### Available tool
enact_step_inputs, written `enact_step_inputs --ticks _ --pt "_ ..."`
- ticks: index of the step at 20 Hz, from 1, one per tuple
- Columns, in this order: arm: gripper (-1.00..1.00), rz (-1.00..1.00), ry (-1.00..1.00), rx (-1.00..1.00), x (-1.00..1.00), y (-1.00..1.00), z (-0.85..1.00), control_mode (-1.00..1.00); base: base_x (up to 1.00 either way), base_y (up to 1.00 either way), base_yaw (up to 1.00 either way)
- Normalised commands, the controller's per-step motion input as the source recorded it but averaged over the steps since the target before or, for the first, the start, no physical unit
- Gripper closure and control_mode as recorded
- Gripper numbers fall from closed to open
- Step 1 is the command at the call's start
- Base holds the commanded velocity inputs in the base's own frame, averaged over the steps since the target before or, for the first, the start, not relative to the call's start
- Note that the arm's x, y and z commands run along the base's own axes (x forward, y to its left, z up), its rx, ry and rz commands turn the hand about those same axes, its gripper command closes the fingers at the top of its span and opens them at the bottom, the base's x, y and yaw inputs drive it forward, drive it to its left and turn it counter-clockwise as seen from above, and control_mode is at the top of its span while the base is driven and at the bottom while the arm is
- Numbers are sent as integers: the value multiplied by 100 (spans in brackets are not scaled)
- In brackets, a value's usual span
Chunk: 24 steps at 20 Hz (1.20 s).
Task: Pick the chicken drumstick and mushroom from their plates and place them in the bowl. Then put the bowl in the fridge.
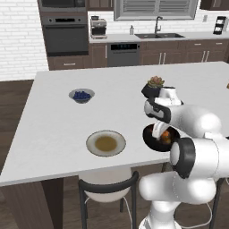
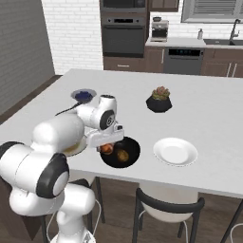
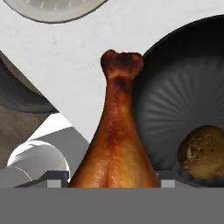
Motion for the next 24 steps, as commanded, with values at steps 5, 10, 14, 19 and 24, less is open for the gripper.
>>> enact_step_inputs --ticks 5,10,14,19,24 --pt "100 -16 19 4 63 -64 -20 -100 0 0 0" --pt "100 -1 13 3 81 -29 -35 -100 0 0 0" --pt "100 0 4 2 24 -4 -53 -100 0 0 0" --pt "100 0 5 0 14 0 -63 -100 0 0 0" --pt "-100 0 0 0 -68 2 -32 -100 0 0 0"
